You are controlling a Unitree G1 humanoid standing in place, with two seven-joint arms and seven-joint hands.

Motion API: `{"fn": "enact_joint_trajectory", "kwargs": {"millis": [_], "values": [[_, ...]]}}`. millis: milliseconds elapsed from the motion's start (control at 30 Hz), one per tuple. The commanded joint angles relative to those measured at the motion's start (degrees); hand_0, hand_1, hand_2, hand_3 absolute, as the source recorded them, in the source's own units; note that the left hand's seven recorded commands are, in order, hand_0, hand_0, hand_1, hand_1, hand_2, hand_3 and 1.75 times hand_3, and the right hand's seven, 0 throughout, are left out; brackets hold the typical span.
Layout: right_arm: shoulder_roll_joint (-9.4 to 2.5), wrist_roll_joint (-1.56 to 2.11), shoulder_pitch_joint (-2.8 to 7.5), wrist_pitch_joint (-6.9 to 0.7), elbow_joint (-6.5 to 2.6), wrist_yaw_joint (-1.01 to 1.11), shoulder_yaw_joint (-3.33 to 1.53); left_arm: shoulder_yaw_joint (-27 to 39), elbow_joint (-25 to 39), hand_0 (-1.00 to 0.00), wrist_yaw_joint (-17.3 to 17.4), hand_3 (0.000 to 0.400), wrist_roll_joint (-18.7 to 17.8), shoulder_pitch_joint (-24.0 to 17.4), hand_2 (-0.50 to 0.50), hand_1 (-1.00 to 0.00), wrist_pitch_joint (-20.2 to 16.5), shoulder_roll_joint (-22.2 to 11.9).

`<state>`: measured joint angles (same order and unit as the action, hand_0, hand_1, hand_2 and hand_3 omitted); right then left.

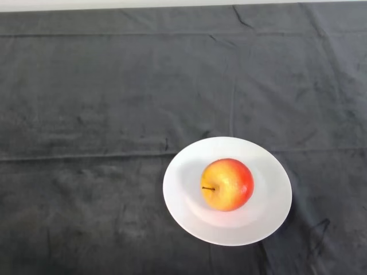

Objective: Move the apple to the plate

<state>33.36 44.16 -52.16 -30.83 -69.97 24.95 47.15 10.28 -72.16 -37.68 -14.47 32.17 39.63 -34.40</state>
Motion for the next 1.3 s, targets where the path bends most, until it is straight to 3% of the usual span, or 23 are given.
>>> {"fn": "enact_joint_trajectory", "kwargs": {"millis": [33, 1300], "values": [[1.07, 0.44, 2.13, 0.39, -0.70, 0.06, 0.31, 0.8, 0.1, 0.00, -0.7, 0.000, 0.9, -1.0, 0.00, 0.00, -0.9, -2.9], [1.05, 0.43, 2.14, 0.39, -0.67, 0.06, 0.31, 1.8, 1.7, 0.00, -3.3, 0.000, 7.6, -1.4, 0.00, 0.00, -1.8, -2.7]]}}
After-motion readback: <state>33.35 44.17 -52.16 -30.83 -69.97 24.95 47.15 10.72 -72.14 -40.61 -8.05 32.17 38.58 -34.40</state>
